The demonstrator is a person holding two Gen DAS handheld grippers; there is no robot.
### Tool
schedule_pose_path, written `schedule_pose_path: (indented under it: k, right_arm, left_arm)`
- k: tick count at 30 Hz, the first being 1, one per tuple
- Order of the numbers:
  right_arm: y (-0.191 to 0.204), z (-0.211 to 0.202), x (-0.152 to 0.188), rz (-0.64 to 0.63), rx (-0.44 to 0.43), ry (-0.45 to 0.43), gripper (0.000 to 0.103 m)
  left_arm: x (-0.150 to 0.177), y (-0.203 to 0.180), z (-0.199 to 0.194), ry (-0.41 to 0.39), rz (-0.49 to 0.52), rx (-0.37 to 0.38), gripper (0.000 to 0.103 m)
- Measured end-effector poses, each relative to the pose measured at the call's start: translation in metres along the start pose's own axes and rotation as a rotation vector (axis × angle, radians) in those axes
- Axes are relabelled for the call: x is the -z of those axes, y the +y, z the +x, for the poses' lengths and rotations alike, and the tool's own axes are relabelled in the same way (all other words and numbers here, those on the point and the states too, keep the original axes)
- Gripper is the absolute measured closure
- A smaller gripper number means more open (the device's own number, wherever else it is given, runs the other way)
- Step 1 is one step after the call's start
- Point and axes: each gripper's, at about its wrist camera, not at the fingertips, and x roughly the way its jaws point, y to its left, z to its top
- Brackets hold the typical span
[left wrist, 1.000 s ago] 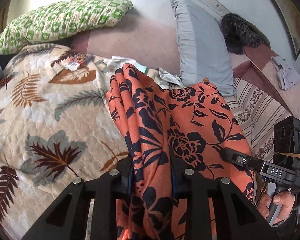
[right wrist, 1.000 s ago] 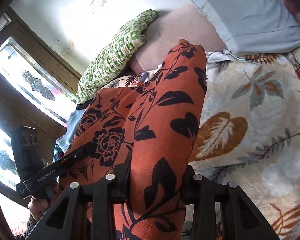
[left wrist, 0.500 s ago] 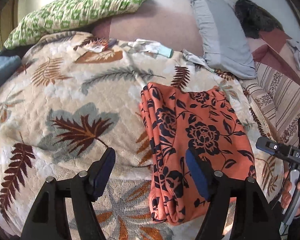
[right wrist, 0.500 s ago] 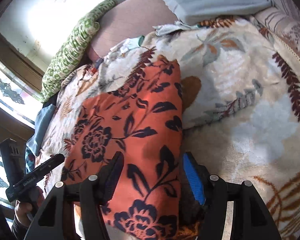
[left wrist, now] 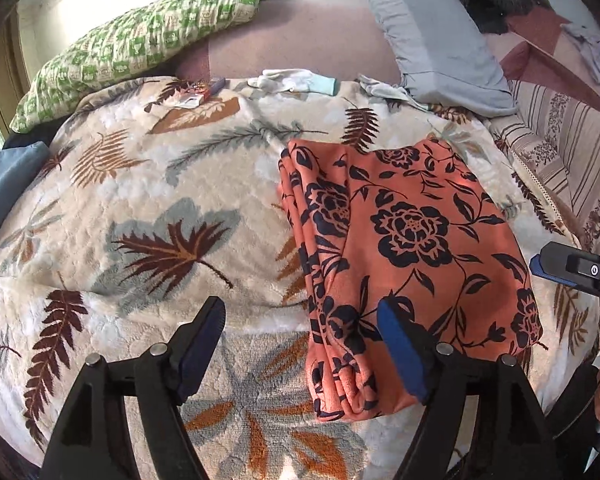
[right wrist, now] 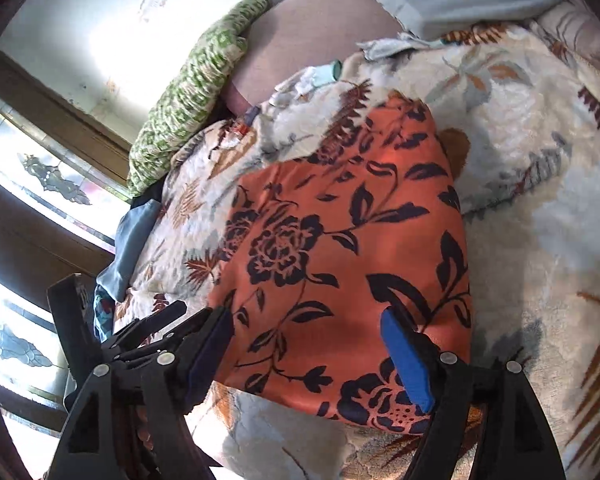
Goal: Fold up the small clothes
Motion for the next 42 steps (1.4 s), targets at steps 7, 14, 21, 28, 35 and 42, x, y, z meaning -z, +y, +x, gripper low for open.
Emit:
schedule_pose_path:
  k: [7, 14, 21, 28, 35, 42]
  right_arm:
    - [-0.033, 0.035, -0.003, 0.131, 0.010, 0.084, 0.019]
    - [0.015, -0.056, 0.010, -0.022, 0.036, -0.135, 0.019]
    - [0.026, -0.093, 0.070, -0.082, 0.187, -0.193, 0.018]
    - [0.020, -0.086, 0.118, -0.044, 0.275, -0.154, 0.018]
    - [0.038, -0.078, 0.114, -0.131, 0.396, -0.126, 0.018]
    - [0.051, -0.071, 0.108, -0.172, 0.435, -0.099, 0.018]
  left_arm:
    - [0.012, 0.002, 0.009, 0.121, -0.067, -0.004, 0.018]
    - [0.018, -0.009, -0.065, -0.032, -0.097, -0.021, 0.016]
    - [0.034, -0.028, -0.092, -0.066, -0.065, -0.040, 0.014]
    - [0.042, -0.040, -0.100, -0.069, -0.066, -0.037, 0.014]
    - [0.037, -0.048, -0.109, -0.104, -0.050, -0.071, 0.014]
    - [0.034, -0.044, -0.100, -0.104, -0.048, -0.139, 0.014]
